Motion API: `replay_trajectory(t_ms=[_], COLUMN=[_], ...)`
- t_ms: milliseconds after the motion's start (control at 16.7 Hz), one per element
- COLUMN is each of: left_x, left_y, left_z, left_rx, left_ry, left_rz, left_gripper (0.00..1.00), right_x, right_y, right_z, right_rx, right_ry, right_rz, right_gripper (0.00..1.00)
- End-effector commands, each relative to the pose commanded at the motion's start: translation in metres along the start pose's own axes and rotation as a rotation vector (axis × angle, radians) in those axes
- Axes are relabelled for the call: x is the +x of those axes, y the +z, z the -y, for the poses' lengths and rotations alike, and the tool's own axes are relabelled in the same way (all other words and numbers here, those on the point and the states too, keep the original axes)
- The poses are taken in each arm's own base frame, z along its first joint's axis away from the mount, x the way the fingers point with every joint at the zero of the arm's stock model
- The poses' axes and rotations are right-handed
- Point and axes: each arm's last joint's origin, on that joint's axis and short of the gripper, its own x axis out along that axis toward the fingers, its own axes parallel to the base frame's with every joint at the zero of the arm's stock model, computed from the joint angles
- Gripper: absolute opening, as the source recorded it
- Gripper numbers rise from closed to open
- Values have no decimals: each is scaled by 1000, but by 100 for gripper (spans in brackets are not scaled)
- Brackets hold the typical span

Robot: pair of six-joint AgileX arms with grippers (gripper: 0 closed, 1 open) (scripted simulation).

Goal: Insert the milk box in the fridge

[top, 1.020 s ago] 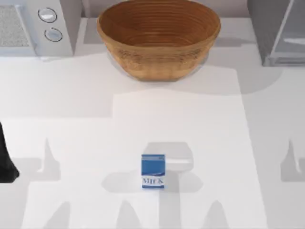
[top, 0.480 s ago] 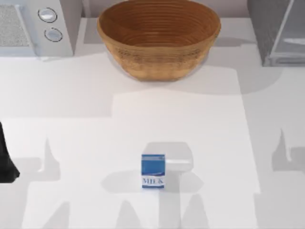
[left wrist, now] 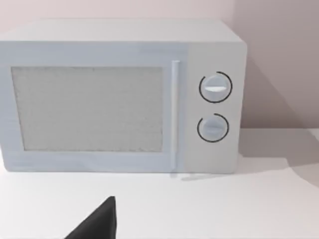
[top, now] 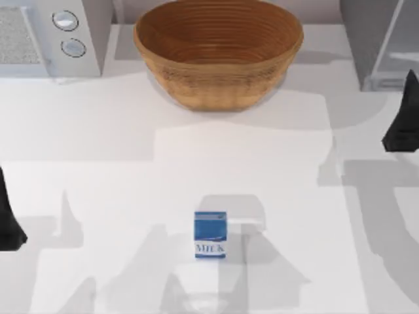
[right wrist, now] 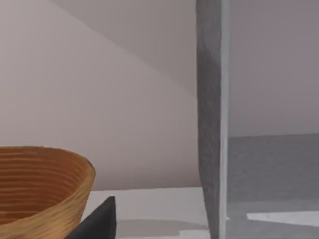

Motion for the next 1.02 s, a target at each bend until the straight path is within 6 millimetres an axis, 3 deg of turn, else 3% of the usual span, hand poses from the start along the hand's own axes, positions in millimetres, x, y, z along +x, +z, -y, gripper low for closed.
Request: replay_trajectory(t_ms=[180,420,720,1020], left_x=[0,0,0,0], left_y=[0,0,0,0], left_z=[0,0,0,0], left_rx=[0,0,0,0], left_ry=[0,0,0,0], left_rz=[0,0,0,0], left_gripper=[100,100,100,100], right_x=[22,29,-8,-59], right_y=[-8,-49,-130,-206], right_z=[-52,-132,-210,-239], right_rx=[13,19,-1,-37], right_ry=[-2,-5,-10,-13], right_rz=[7,4,-12,-23], right_gripper=[100,100,100,100])
